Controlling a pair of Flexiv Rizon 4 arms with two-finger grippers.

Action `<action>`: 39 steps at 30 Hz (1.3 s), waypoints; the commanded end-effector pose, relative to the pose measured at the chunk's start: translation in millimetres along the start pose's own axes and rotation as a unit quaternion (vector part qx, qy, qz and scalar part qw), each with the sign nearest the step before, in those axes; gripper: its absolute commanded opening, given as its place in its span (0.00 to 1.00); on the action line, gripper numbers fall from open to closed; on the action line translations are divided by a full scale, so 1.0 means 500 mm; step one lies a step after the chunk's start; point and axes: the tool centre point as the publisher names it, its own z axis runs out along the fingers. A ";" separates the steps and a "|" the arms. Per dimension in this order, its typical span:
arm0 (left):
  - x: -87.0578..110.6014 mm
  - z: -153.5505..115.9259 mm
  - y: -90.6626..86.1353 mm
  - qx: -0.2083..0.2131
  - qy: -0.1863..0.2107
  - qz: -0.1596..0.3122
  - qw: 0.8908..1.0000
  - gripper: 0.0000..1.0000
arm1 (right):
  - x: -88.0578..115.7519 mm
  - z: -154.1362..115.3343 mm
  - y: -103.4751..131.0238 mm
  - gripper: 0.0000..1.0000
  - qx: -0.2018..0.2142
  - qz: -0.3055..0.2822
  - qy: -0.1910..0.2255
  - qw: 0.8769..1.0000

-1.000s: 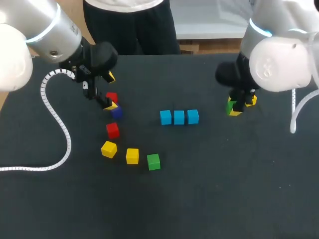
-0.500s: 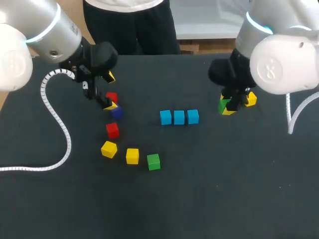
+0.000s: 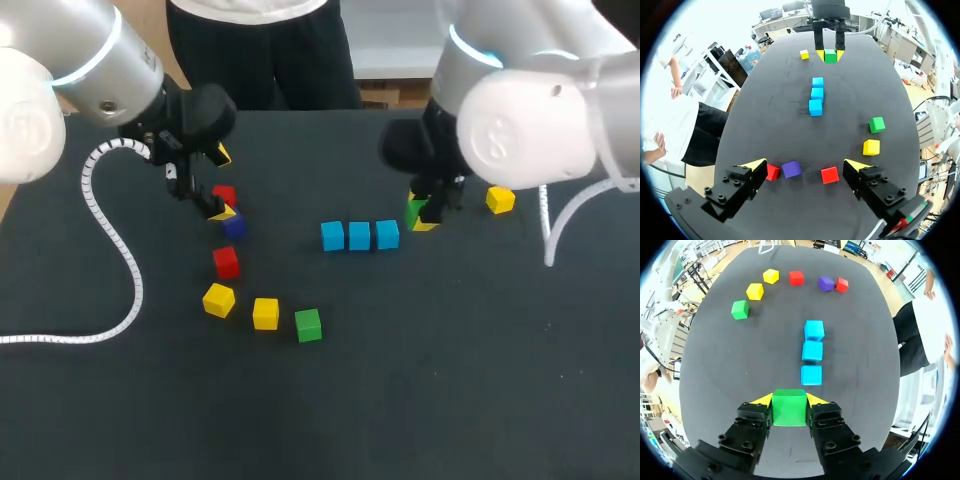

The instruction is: Place the blue cubes, place green cubes on the blue cubes, place the yellow cubes on the green cubes, then place the red cubes on the yellow cubes, and place purple cube on the red cubes.

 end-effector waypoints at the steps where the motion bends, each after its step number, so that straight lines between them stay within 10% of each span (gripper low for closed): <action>1: -0.001 0.000 0.003 0.002 0.002 0.000 1.000 1.00 | -0.020 0.003 -0.010 0.00 -0.006 0.003 0.007 1.000; 39: -0.001 0.000 0.003 0.002 0.002 0.000 1.000 1.00 | -0.084 0.043 -0.060 0.00 -0.025 0.038 0.011 0.999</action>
